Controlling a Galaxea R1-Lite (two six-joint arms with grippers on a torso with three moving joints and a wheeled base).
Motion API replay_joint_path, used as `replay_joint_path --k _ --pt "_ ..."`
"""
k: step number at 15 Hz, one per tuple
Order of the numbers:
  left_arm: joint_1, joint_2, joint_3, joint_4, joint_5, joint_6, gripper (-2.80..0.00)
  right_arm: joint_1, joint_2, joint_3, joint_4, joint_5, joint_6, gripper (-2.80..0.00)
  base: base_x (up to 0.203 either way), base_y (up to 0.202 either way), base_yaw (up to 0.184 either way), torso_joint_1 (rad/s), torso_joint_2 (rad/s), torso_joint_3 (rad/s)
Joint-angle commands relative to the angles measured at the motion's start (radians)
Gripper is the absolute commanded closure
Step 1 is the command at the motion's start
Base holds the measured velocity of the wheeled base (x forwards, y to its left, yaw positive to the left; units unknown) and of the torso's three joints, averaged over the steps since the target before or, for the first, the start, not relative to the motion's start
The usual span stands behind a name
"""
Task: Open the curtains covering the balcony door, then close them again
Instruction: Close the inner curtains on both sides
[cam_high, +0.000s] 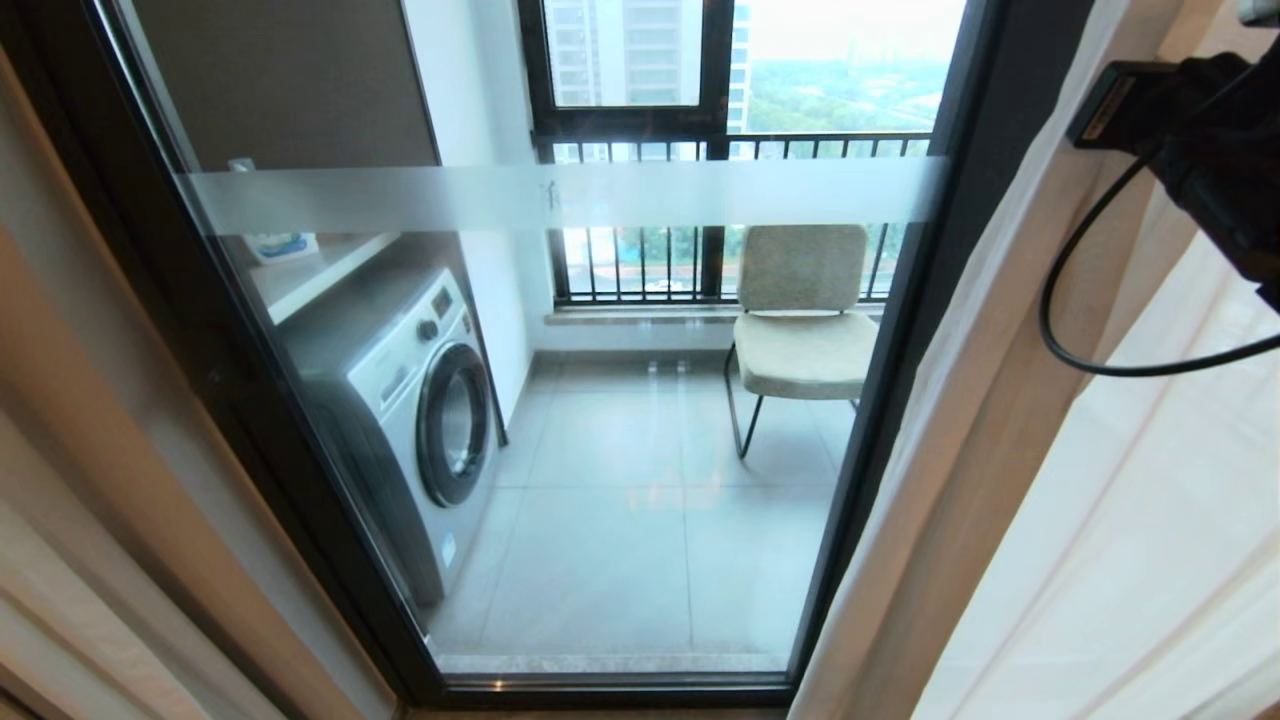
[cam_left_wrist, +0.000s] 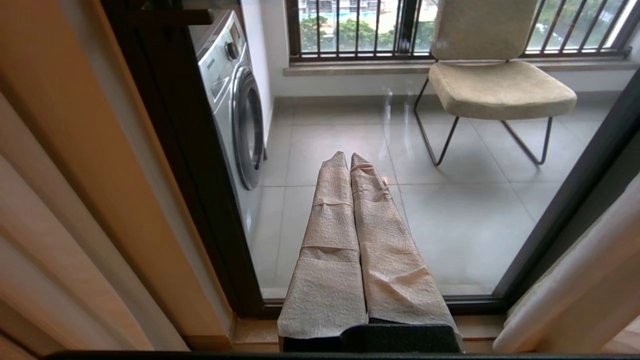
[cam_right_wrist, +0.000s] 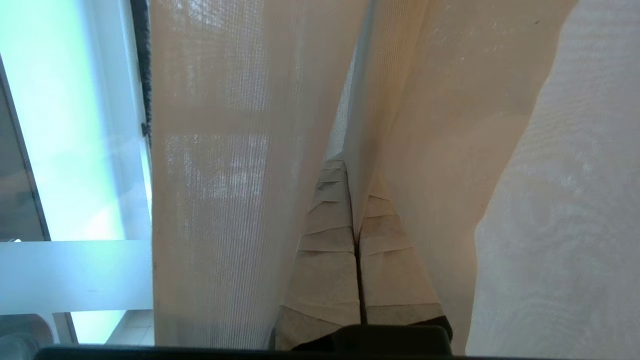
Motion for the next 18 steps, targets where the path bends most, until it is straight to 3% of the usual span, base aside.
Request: replay_joint_path --k 1,8,18 --pt "0.000 0.000 0.000 0.000 -0.001 0.000 0.00 0.000 -0.002 0.000 -0.006 0.000 -0.001 0.00 0.000 0.188 -0.003 0.002 -0.01 0.003" --pt "0.000 0.000 0.000 0.000 -0.001 0.000 0.00 0.001 -0.002 0.000 -0.005 0.000 -0.001 0.00 0.000 0.179 0.001 0.005 0.00 0.002" --pt "0.000 0.000 0.000 0.000 -0.001 -0.002 0.00 0.044 0.020 -0.071 0.007 0.000 -0.007 0.00 0.000 0.007 0.000 0.000 0.00 0.000"
